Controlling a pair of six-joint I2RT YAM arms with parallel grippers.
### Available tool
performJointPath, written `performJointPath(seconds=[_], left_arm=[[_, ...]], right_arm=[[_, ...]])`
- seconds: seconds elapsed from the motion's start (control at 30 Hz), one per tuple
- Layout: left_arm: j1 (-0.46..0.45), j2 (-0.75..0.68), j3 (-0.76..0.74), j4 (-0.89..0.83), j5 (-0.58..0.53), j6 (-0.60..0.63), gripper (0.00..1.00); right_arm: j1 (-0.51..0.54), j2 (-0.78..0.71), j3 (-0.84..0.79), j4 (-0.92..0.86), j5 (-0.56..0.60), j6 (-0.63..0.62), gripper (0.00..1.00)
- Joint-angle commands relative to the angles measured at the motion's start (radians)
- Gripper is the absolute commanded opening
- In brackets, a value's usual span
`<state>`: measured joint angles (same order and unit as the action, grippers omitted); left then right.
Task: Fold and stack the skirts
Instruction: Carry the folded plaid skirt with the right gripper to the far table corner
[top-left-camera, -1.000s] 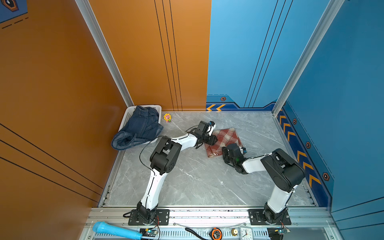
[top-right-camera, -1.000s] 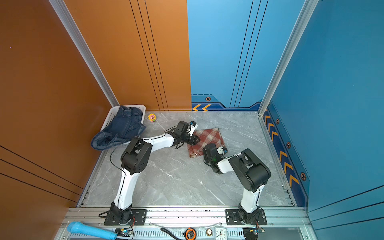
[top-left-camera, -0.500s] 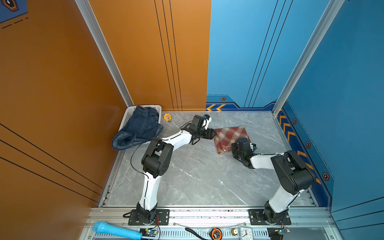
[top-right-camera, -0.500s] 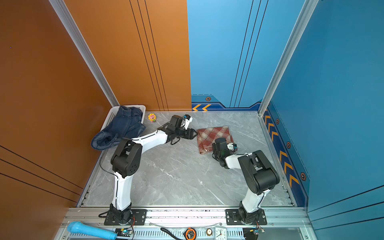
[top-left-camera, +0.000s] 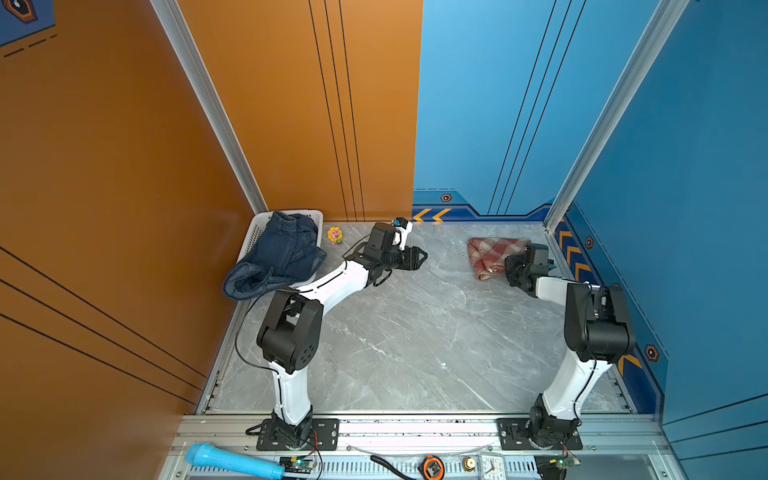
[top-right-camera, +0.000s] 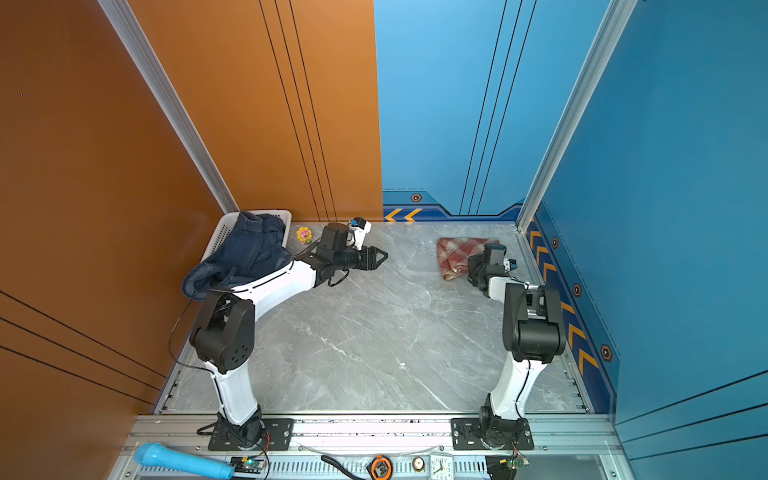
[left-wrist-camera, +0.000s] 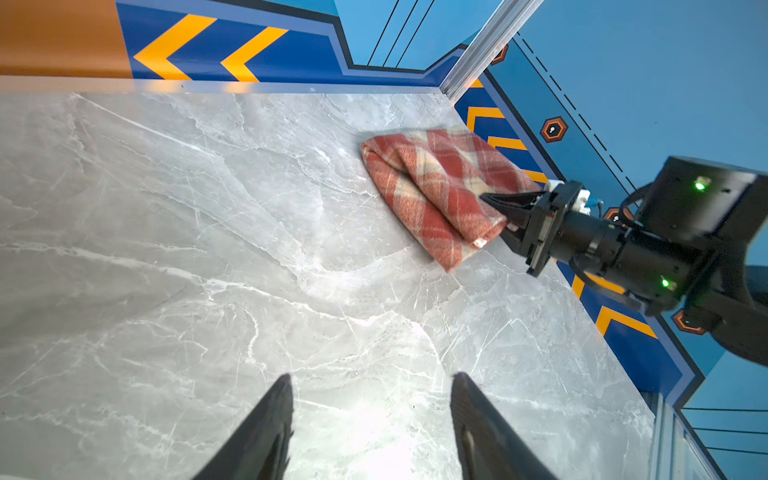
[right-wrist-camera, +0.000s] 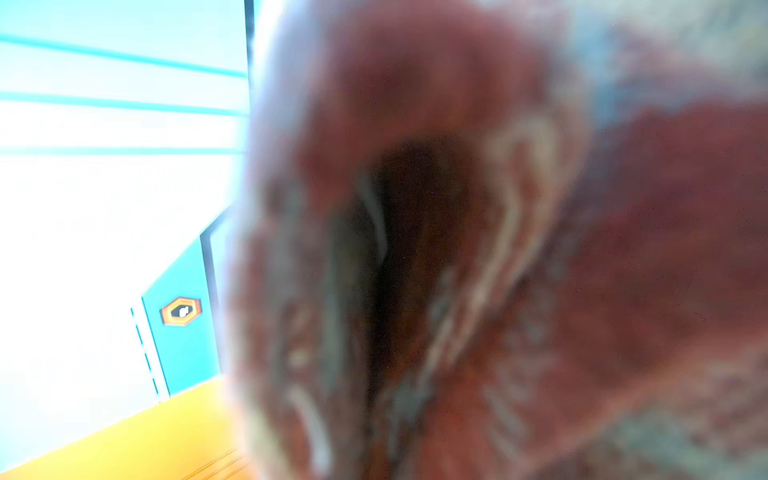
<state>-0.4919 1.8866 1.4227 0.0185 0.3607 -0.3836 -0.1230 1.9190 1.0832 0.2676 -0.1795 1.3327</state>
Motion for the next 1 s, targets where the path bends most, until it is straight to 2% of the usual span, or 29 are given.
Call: performJointPath(seconds=[0.0,0.2,0.7,0.77,0.83,0.97], left_arm=[[-0.007,-0.027,-0.016,0.005,0.017,-0.011,0.62],[-0.011,-0.021,-0.01,-0.001,0.019,-0.015,0.62],[-0.019,0.017,0.059,-0.035,0.018,-0.018,0.62],[-0.02,0.02,0.067,-0.041,0.012,-0.014,0.62],[-0.025,0.017,0.071,-0.043,0.0,-0.008,0.64],[-0.031,0.0,0.076,-0.071,-0.07,0.023,0.77]], right_arm=[[-0.054,0.078,0.088,-0.072,-0.135,-0.101,0.01],[-0.114,0.186,0.183,-0.091,-0.158,-0.127,0.0],[-0.145,0.301,0.307,-0.116,-0.108,-0.1,0.04],[-0.15,0.301,0.31,-0.113,-0.104,-0.098,0.12],[-0.157,0.294,0.309,-0.114,-0.107,-0.104,0.25],[-0.164,0.227,0.284,-0.128,-0.104,-0.17,0.65]])
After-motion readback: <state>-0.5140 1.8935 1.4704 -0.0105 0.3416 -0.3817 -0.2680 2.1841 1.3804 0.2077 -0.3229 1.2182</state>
